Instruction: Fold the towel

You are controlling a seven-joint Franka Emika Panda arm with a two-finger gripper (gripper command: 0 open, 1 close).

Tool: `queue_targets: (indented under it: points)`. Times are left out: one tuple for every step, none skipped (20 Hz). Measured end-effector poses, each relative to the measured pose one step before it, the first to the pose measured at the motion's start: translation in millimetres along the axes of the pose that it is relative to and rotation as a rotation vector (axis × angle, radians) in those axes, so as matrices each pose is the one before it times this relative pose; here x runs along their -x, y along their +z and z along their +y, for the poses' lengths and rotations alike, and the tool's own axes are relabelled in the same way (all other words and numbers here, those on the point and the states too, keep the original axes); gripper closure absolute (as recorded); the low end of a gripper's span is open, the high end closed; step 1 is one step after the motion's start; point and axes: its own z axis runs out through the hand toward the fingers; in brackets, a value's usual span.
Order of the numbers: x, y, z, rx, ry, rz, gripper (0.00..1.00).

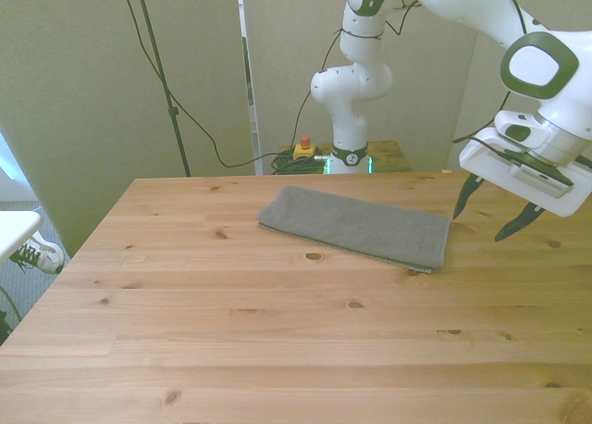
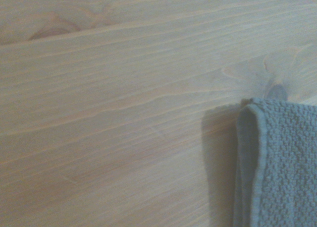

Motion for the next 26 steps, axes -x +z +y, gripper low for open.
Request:
queue_targets:
  points:
    - [10.05, 4.01, -3.78, 0.01767, -0.00326, 0.02, 0.0]
    - [10.32, 2.12, -2.62, 0.015, -0.00367, 0.01357, 0.0]
    - [8.6, 0.97, -1.49, 0.01157, -0.00469, 0.01267, 0.0]
    - [5.25, 0.08, 0.45, 0.01365, -0.00301, 0.01469, 0.0]
    - [2.42, -0.46, 1.46, 0.01461, 0.00035, 0.01452, 0.0]
    - [0.33, 0.01, 1.77, 0.01288, -0.00046, 0.01556, 0.0]
    - [-0.67, 1.14, 1.18, 0.01008, -0.00029, 0.00873, 0.0]
    - [-0.67, 1.08, 0.29, 0.00523, 0.00056, 0.00323, 0.0]
    - [-1.17, 1.86, -0.42, 0.00351, 0.00183, 0.00162, 0.0]
    - [-1.35, 2.57, -0.38, 0.00467, 0.00221, 0.00126, 0.0]
    - [-1.31, 2.99, -0.31, 0.00515, 0.00198, 0.0007, 0.0]
    - [-1.53, 3.19, -0.46, 0.00458, 0.00212, -0.00037, 0.0]
    - [-1.38, 2.97, -0.18, 0.00349, 0.00157, -0.00115, 0.0]
    - [-1.51, 2.65, 0.03, 0.0049, 0.00202, -0.0011, 0.0]
    - [-1.81, 2.51, 0.04, 0.00482, 0.00243, -0.00075, 0.0]
    - [-1.41, 2.8, 0.12, 0.00526, 0.00161, -0.00018, 0.0]
    - [-1.22, 3.12, 0.17, 0.00597, 0.00128, 0.00008, 0.0]
    - [-1.18, 3.42, 0.39, 0.0067, 0.00096, -0.00001, 0.0]
    - [-1.28, 3.58, 1.0, 0.00713, 0.00077, 0.00003, 0.0]
    - [-2.54, 1.35, 1.27, 0.00306, 0.00307, -0.00081, 0.0]
    - [-2.76, 2.46, 1.62, 0.00529, 0.00282, -0.00153, 0.0]
    - [-3.34, 3.07, 1.6, 0.00518, 0.00389, -0.00229, 0.0]
    - [-3.95, 2.84, 1.44, 0.00514, 0.00465, -0.00211, 0.0]
    - [-3.34, 2.93, 1.77, 0.00505, 0.0034, -0.00204, 0.0]
    - [-3.67, 2.98, 2.36, 0.00479, 0.00335, -0.00148, 0.0]
    - [-3.61, 3.68, 2.52, 0.00551, 0.00326, -0.00145, 0.0]
